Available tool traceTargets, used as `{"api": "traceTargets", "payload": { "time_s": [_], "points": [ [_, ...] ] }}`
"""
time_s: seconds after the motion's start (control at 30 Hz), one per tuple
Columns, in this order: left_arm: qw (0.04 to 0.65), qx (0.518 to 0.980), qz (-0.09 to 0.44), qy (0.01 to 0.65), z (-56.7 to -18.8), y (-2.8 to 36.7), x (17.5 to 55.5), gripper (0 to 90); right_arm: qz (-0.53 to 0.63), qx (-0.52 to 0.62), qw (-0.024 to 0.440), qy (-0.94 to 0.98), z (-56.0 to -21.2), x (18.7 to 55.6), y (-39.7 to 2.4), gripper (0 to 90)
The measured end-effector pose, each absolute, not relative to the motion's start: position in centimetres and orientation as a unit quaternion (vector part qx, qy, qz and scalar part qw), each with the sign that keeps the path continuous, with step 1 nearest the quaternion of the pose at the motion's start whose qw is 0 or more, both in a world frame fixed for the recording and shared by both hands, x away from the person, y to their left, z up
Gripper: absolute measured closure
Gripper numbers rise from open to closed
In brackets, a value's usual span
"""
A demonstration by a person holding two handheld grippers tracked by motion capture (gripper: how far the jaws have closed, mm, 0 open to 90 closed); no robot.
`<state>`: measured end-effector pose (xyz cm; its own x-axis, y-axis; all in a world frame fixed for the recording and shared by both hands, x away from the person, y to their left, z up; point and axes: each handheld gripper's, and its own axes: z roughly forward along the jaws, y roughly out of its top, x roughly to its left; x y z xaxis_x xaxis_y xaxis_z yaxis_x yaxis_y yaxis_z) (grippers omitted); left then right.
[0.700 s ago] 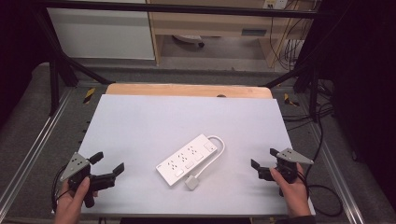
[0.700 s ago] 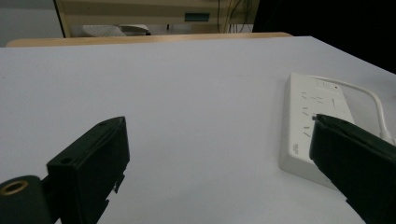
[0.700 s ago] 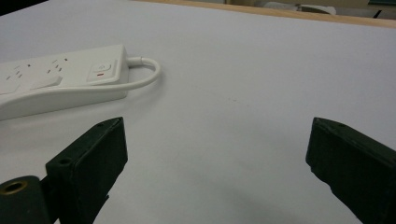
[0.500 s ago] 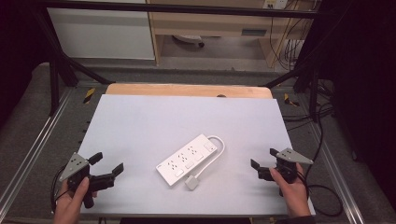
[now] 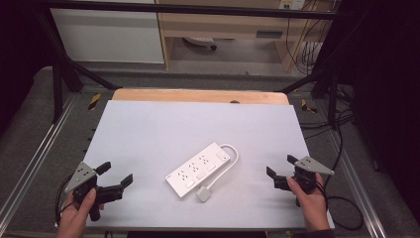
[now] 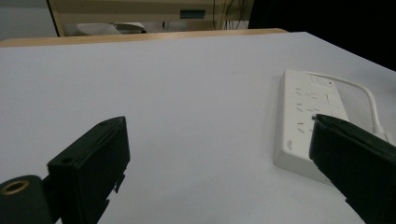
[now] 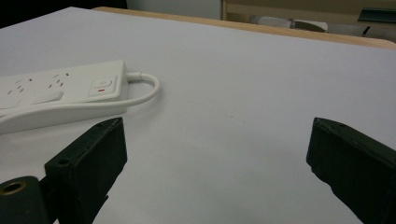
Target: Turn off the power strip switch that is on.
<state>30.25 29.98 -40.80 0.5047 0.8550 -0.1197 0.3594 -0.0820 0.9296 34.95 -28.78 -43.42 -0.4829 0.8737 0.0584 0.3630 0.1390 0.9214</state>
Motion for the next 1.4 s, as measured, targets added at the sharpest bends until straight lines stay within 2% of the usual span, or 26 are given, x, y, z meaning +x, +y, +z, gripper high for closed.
{"api": "traceTargets", "payload": {
  "time_s": [0.33,0.57,1.03,1.4],
  "points": [
    [0.518,0.696,0.236,0.438,-40.9,30.0,30.3,5.1,0.507,0.427,0.259,0.702,-42.7,34.5,-28.3,4.8],
    [0.516,0.696,0.230,0.442,-41.0,29.9,30.3,5.3,0.508,0.428,0.275,0.695,-42.0,34.2,-28.3,4.2],
    [0.514,0.699,0.227,0.442,-41.1,29.9,30.4,5.5,0.505,0.406,0.240,0.722,-40.9,33.8,-26.9,6.1],
    [0.509,0.705,0.230,0.437,-41.1,29.7,30.3,5.3,0.521,0.380,0.235,0.727,-38.1,34.1,-24.3,5.8]
  ]
}}
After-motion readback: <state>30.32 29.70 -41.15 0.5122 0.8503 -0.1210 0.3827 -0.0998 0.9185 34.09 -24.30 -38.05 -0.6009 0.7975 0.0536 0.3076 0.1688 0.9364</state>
